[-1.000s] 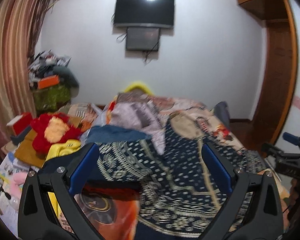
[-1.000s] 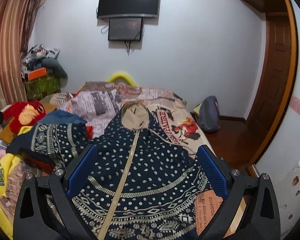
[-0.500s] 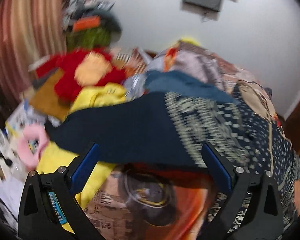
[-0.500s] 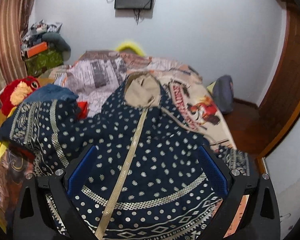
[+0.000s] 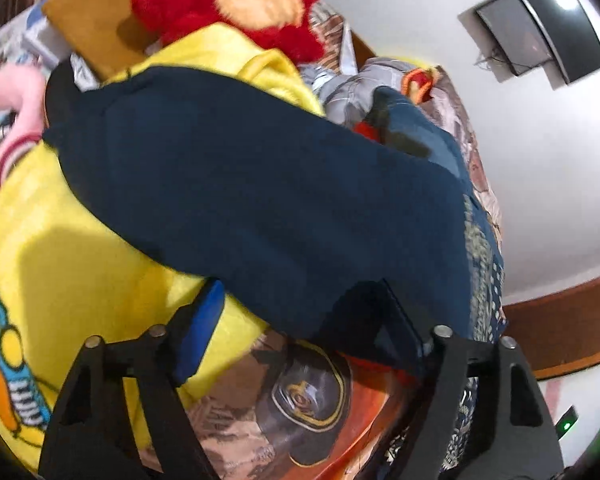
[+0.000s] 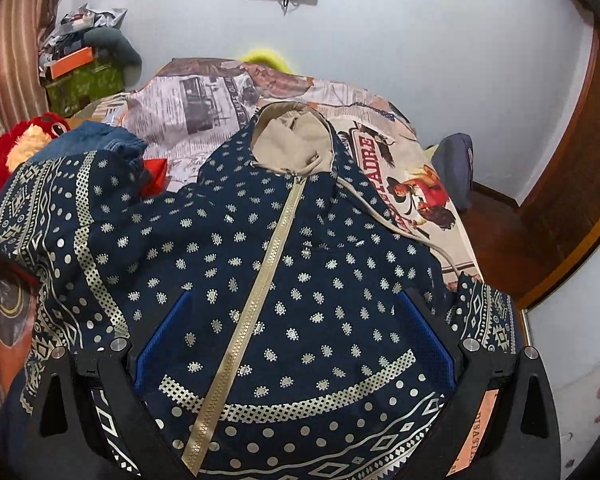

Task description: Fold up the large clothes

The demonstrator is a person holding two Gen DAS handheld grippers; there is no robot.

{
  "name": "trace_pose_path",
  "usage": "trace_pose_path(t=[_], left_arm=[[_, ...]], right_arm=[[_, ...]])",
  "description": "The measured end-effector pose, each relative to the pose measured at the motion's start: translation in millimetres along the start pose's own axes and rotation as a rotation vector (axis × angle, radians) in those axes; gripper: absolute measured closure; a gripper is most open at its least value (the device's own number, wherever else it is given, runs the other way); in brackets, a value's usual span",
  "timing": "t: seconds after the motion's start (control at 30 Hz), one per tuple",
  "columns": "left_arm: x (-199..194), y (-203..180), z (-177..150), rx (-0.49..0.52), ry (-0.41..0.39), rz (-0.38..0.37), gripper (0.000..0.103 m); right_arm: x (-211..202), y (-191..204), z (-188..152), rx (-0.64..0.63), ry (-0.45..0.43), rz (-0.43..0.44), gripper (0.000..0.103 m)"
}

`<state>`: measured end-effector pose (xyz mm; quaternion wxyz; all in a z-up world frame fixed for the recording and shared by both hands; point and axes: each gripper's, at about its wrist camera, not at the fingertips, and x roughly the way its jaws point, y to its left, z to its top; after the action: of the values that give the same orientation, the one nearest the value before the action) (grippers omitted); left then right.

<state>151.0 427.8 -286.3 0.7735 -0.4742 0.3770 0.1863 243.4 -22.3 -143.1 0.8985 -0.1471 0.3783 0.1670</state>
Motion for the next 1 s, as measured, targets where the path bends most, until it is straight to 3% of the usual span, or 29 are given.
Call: trace_pose_path(t=[0.13,0.23,0.33,0.4,0.5,0.6,0.7,0.83,1.0], left_arm=[[8,15,4,-0.089,0.020,-0.056,0.031],[4,20,6,-0.115,-0.008,-0.065,0.036],[-2,14,13,-0.061,-0.076,0.050,0.063],[-6,1,14,0.009,-0.142,0.183,0.089],[-15,-30,13,0.139,-0.230,0.342,0.099],[-38,-71,11,0.263,-0.335,0.390,0.101],[-65,-117,11,0.357,-0.426,0.338,0.101],[-97,-190,-1,0.464,-0.512,0.199,0.101],[-103,-281,-23,0.603,-0.505,0.052,0.101]], right_arm=[[3,2,-3,0.001,0.013,-0.009,0.004],[4,3,-3,0.002,0.014,-0.018,0.004],[2,3,-3,0.002,0.015,-0.021,0.004],[-1,3,-2,0.000,0.012,-0.024,0.004],[-12,5,-1,-0.014,-0.015,-0.044,0.004],[-24,3,2,-0.025,-0.046,-0.055,0.004],[-33,-2,3,-0.021,-0.065,-0.055,0.004],[-41,-15,-2,0.008,-0.078,-0.053,0.004],[-50,-30,-10,0.027,-0.086,-0.055,0.004]])
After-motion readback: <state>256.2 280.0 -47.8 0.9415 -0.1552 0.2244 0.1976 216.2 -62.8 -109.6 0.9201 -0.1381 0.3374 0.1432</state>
